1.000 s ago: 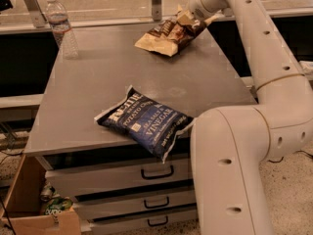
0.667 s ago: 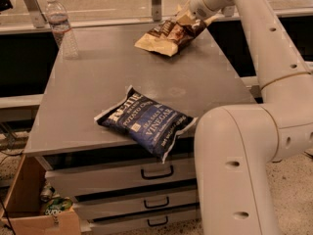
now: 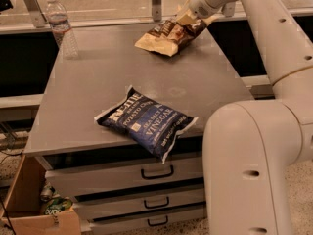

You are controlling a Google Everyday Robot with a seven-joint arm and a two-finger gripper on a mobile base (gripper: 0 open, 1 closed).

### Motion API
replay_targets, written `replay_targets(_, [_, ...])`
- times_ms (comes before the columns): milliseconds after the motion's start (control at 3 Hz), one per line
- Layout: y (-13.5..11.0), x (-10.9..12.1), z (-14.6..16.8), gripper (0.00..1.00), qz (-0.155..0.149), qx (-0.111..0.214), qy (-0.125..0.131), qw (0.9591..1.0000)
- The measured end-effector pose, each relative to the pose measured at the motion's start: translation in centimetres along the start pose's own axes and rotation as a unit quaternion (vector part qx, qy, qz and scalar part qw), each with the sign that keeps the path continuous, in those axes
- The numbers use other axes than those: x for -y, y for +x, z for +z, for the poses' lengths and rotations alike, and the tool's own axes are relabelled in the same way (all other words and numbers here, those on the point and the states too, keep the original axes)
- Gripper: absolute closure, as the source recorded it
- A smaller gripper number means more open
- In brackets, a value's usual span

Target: Move brown chip bag near blue chip bag

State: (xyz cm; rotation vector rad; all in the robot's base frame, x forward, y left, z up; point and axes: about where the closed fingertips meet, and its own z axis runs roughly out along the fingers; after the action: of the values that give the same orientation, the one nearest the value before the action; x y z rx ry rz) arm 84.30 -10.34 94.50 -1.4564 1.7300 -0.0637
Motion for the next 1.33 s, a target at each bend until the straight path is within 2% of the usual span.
replay_targets(333, [0.9,0.5,0.2,0.6,0.028,-0.004,0.019,0.9994])
replay_targets(667, [2.8,2.0,-0.8,0.36,0.066,-0.034,0.075,0.9944])
replay_targets(1000, [4.5,2.9,-1.9,0.13,0.102,-0.049,0.134,0.9845])
replay_targets(1333, [5.8,3.5,-2.3,0.0,0.137,-0.033,0.184,0.9728])
